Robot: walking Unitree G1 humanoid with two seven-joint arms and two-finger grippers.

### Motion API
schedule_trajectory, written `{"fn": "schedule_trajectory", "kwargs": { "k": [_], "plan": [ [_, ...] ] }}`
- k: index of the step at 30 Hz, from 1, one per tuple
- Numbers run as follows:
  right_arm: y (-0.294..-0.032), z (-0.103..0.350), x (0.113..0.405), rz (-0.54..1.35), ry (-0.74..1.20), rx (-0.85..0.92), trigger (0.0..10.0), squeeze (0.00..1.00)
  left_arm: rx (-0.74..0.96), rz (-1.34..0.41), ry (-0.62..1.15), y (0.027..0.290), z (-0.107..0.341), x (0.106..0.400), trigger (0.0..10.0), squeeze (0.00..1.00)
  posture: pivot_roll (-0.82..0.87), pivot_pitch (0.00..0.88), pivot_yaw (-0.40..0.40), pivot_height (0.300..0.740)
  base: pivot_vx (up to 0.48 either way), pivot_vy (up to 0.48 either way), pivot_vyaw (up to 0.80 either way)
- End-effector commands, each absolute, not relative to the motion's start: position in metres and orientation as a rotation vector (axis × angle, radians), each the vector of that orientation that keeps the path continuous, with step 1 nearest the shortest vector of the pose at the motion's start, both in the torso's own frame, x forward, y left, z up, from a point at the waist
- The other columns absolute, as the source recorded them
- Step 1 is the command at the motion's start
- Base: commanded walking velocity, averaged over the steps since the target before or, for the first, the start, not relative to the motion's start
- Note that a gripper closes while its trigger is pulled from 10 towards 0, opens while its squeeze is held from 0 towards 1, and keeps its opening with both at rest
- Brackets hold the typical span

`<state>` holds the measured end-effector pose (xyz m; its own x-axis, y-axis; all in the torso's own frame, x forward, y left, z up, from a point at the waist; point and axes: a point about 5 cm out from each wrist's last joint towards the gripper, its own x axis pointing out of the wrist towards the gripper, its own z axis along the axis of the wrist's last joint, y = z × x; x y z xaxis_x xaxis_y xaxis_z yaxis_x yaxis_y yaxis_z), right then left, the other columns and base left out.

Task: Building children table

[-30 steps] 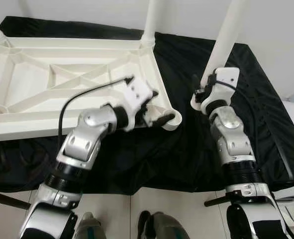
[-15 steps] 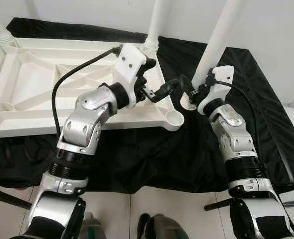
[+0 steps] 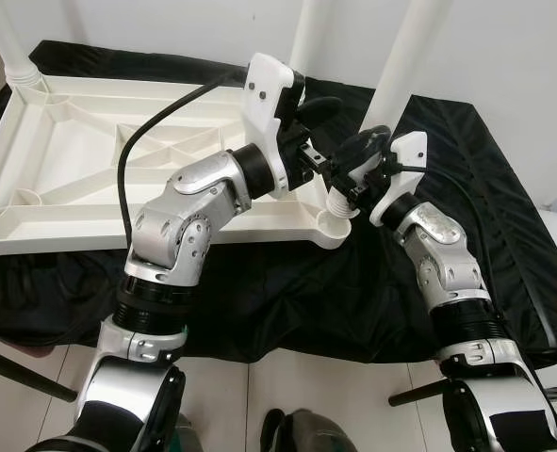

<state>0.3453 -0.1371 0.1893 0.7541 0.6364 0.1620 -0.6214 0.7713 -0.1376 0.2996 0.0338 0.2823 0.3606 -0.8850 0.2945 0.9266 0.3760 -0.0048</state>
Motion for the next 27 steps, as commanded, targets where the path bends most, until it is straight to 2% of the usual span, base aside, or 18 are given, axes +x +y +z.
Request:
{"fn": "schedule_trajectory", "kwargs": {
  "k": [1, 9, 27],
  "plan": [
    [-0.138, 0.190, 0.343, 0.710, -0.213, -0.091, 10.0, 0.00, -0.157, -1.321, -0.302, 0.022, 0.293, 0.288, 10.0, 0.00, 0.10, 0.000, -0.114, 0.740, 0.000, 0.000, 0.00],
    [-0.133, 0.185, 0.336, 0.808, -0.191, -0.105, 10.0, 0.00, -0.131, -1.322, -0.276, 0.018, 0.293, 0.292, 10.0, 0.00, 0.09, 0.000, -0.107, 0.740, 0.000, 0.000, 0.00],
    [-0.130, 0.184, 0.332, 0.878, -0.177, -0.139, 10.0, 0.00, -0.043, -1.265, -0.274, 0.014, 0.297, 0.298, 10.0, 0.00, 0.09, 0.000, -0.119, 0.740, 0.000, 0.000, 0.00]
  ]
}}
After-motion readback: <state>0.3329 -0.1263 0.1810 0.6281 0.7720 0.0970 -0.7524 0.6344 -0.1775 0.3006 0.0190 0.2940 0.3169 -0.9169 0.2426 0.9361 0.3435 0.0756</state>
